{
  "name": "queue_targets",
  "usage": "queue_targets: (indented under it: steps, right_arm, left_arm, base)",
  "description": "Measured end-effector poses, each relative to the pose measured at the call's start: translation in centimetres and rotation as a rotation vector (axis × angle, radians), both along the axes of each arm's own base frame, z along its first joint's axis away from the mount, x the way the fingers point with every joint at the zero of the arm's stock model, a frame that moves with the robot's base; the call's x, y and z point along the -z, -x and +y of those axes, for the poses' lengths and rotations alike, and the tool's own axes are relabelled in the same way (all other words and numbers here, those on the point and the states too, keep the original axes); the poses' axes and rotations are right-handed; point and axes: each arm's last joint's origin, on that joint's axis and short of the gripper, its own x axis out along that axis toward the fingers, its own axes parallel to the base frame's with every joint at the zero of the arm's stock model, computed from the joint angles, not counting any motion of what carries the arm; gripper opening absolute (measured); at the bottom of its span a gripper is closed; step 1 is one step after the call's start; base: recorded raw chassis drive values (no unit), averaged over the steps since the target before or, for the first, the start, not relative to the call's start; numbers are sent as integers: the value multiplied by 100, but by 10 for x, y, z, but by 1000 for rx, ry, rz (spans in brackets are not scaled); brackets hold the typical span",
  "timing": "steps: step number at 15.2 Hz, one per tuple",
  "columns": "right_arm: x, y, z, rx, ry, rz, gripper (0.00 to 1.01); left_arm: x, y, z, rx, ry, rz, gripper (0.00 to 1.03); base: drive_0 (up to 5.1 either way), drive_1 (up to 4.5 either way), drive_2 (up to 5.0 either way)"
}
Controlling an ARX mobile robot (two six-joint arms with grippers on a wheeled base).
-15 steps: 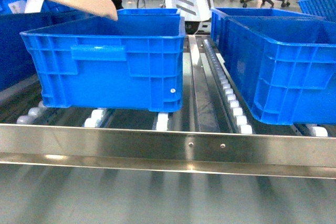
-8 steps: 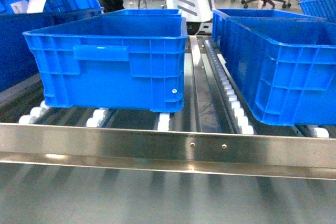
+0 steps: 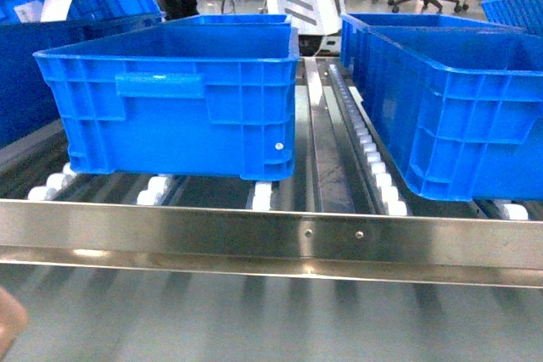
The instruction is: Place part in tray to right shelf
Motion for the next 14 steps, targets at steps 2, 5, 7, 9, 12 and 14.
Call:
queue_targets:
  steps: [2, 5, 7, 9, 12, 14]
  right_arm:
    - [0, 2, 0, 0, 0, 0, 2]
    - [2, 14, 0, 0, 0, -4, 2]
    - [4, 14, 0, 0, -1, 15, 2]
    - [4, 14, 0, 0, -1, 11, 2]
    - [3, 14, 0, 0, -1, 8, 2]
    - [3, 14, 0, 0, -1, 9, 2]
  left_arm:
    - [5, 3, 1, -20, 0, -15, 12]
    - [17, 6, 1, -16, -1, -6, 12]
    - [26, 17, 1, -15, -1, 6, 12]
    - [24, 17, 1, -14, 0, -8, 12]
    - [30, 17, 1, -18, -1, -14, 12]
    - [29, 17, 1, -15, -1, -23, 12]
  base:
    - [0, 0, 0]
    - [0, 0, 0]
    - [0, 0, 0]
    - [0, 0, 0]
    - [0, 0, 0]
    - [0, 0, 0]
